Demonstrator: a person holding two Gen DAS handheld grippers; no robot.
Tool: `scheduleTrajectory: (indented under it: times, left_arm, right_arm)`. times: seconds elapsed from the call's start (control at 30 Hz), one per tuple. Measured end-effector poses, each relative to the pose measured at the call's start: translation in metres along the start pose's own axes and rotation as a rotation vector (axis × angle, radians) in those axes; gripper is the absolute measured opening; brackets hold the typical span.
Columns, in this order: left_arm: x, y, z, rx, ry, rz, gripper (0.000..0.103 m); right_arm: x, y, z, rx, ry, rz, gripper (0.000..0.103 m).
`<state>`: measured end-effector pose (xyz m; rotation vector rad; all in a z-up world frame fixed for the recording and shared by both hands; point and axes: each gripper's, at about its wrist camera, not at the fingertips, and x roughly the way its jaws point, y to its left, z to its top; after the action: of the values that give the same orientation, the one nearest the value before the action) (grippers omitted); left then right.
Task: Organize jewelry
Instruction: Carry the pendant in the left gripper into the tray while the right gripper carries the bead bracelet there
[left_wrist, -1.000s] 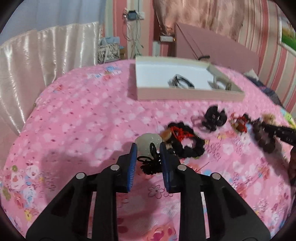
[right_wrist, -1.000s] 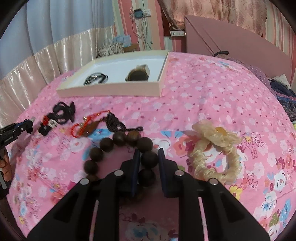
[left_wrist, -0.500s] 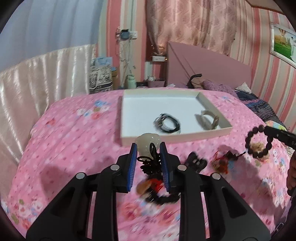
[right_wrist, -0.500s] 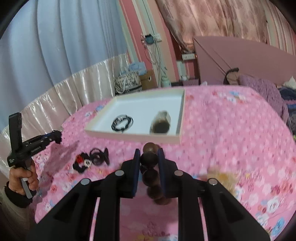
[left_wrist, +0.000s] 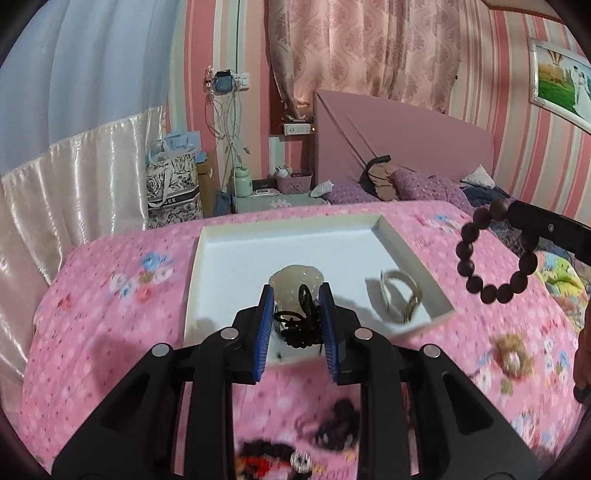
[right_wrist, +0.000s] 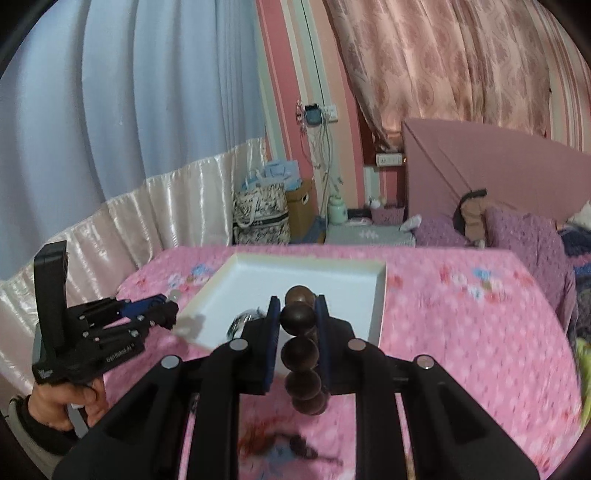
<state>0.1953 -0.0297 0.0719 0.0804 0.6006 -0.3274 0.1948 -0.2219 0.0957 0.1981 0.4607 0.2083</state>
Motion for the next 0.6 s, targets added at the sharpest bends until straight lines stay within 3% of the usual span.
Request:
scheduleTrajectory:
  times: [0.2, 0.6]
  left_arm:
    - [0.037, 0.005, 0.021, -0.028, 0.026, 0.018, 0.023]
    - [0.113, 0.014, 0.015, -0.030, 0.144, 0.076, 0.023]
  right_arm:
    - [0.037, 0.007, 0.017, -0.003, 0.012, 0.012, 0.018]
    - [0.094, 0.000, -0.001, 0.031, 0.085, 0.026, 0.018]
